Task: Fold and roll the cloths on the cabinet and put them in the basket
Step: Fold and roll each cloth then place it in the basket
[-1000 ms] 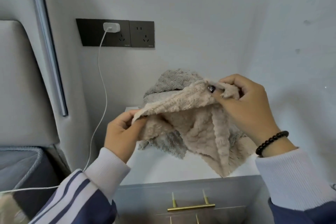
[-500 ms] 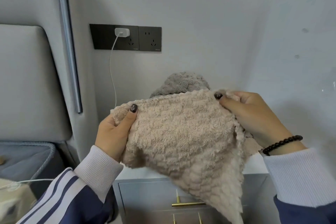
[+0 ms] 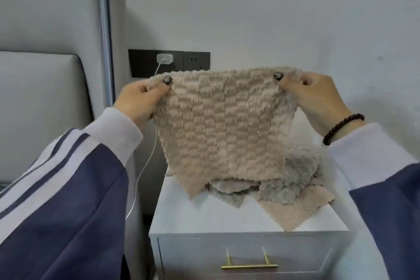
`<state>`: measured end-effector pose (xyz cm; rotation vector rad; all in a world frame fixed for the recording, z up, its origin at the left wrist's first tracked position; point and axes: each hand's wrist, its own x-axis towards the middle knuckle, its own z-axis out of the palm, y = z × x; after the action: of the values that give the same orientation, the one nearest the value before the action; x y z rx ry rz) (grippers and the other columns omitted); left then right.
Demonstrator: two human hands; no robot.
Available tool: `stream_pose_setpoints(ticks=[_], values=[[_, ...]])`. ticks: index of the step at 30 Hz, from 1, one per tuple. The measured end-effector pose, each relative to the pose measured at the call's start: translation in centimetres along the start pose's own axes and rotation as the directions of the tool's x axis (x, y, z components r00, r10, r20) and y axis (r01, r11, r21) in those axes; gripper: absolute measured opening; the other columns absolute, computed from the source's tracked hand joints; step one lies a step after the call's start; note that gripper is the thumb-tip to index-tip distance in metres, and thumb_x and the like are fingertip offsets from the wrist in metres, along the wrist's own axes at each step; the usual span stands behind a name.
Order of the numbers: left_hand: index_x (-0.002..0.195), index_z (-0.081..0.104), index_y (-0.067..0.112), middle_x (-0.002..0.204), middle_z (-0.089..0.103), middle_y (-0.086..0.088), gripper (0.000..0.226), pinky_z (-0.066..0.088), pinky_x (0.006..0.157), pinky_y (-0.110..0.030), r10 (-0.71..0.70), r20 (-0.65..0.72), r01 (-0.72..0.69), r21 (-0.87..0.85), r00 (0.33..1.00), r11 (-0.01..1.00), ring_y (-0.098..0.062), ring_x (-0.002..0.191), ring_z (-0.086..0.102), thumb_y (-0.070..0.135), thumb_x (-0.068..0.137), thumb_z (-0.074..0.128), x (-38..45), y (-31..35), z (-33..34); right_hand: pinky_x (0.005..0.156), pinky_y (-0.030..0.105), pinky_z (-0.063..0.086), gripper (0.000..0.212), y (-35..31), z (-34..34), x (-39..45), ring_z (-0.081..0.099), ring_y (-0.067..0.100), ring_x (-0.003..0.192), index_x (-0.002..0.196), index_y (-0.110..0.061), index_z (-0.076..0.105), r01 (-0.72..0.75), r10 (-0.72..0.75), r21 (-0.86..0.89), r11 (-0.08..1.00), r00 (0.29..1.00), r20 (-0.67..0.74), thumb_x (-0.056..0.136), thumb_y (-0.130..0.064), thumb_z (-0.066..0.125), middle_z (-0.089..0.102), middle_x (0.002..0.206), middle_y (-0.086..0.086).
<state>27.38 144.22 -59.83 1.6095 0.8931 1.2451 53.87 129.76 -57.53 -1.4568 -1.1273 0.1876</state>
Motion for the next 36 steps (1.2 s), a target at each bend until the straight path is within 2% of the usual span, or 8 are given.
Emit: stream_pose_setpoints(ticks=[1,3,7,12,19,23,27,36], values=[[0.090,0.071,0.031,0.098,0.073,0.001,0.009,0.054,0.084,-0.036,0.060,0.012,-0.059,-0.033,0.998,0.998,-0.019,0.096,0.067,0.038,0.085,0.068,-0.2,1.3,-0.6,0.088,0.043,0.053,0.057,-1.1,-0.4,-0.1,0.059,0.028,0.065,0.076,0.002,0.066,0.048,-0.047,0.046,0.998,0.999,-0.026,0.074,-0.055,0.073,0.062,0.072,0.004],[0.094,0.072,0.025,0.093,0.073,0.000,0.017,0.055,0.074,-0.031,0.147,0.063,-0.138,-0.130,0.987,0.982,-0.017,0.089,0.069,0.034,0.080,0.070,-1.4,3.0,-1.3,0.062,0.034,0.036,0.067,-2.0,-1.5,-0.8,0.048,0.043,0.061,0.073,0.004,0.060,0.107,-0.106,0.079,0.991,0.994,-0.015,0.066,-0.061,0.076,0.049,0.059,0.012],[0.072,0.078,0.023,0.074,0.074,0.003,0.016,0.056,0.060,-0.020,0.124,0.199,-0.095,-0.151,0.972,0.984,-0.008,0.069,0.069,0.036,0.068,0.070,-6.0,0.7,-2.5,0.095,0.059,0.046,0.097,1.4,-3.3,-4.5,0.060,0.046,0.100,0.097,0.014,0.058,-0.007,-0.006,0.059,0.998,0.973,0.232,0.050,-0.068,0.081,0.059,0.105,0.037],[0.088,0.075,0.006,0.086,0.073,-0.015,0.079,0.057,0.068,-0.027,-0.150,0.421,0.178,-0.027,0.895,0.984,-0.020,0.076,0.067,0.066,0.036,0.086,-11.0,-8.5,-3.4,0.084,0.043,0.052,0.066,9.0,-2.5,-11.8,0.066,0.024,0.079,0.094,-0.023,0.077,-0.261,0.257,-0.065,0.963,0.826,0.502,0.044,-0.067,0.084,0.071,0.081,0.008],[0.090,0.073,-0.003,0.086,0.073,-0.014,0.092,0.051,0.058,-0.019,-0.427,0.519,0.443,0.101,0.740,0.891,-0.016,0.072,0.070,0.067,0.031,0.086,-14.3,-15.6,-3.3,0.062,0.024,0.030,0.057,14.0,-0.5,-15.2,0.033,0.021,0.062,0.058,-0.010,0.046,-0.366,0.471,-0.297,0.882,0.639,0.608,0.067,-0.056,0.077,0.036,0.063,0.008],[0.088,0.076,0.014,0.092,0.074,-0.009,0.079,0.053,0.070,-0.026,-0.429,0.476,0.398,0.172,0.767,0.901,-0.020,0.084,0.071,0.076,0.039,0.077,-14.7,-17.8,-3.2,0.052,0.021,0.024,0.054,14.4,0.6,-15.4,0.029,0.016,0.053,0.058,-0.014,0.037,-0.328,0.473,-0.347,0.879,0.696,0.541,0.068,-0.053,0.072,0.030,0.054,0.001],[0.093,0.067,-0.006,0.085,0.071,-0.013,0.066,0.049,0.074,-0.028,-0.337,0.379,0.295,0.165,0.862,0.941,-0.021,0.080,0.064,0.058,0.075,0.066,-13.5,-18.3,-2.2,0.051,0.031,0.039,0.042,14.5,2.0,-15.1,0.048,0.020,0.047,0.077,0.004,0.059,-0.310,0.450,-0.360,0.880,0.789,0.419,0.084,-0.037,0.066,0.055,0.053,0.000],[0.069,0.049,0.000,0.063,0.049,-0.004,0.042,0.037,0.062,-0.029,-0.251,0.221,0.129,0.453,0.942,0.882,-0.015,0.062,0.044,0.032,0.095,0.054,-10.0,-19.2,0.3,0.041,0.019,0.020,0.043,16.4,5.1,-13.9,0.026,0.013,0.045,0.060,-0.013,0.032,-0.378,0.463,-0.385,0.842,0.872,0.158,0.090,-0.020,0.062,0.027,0.049,-0.003]])
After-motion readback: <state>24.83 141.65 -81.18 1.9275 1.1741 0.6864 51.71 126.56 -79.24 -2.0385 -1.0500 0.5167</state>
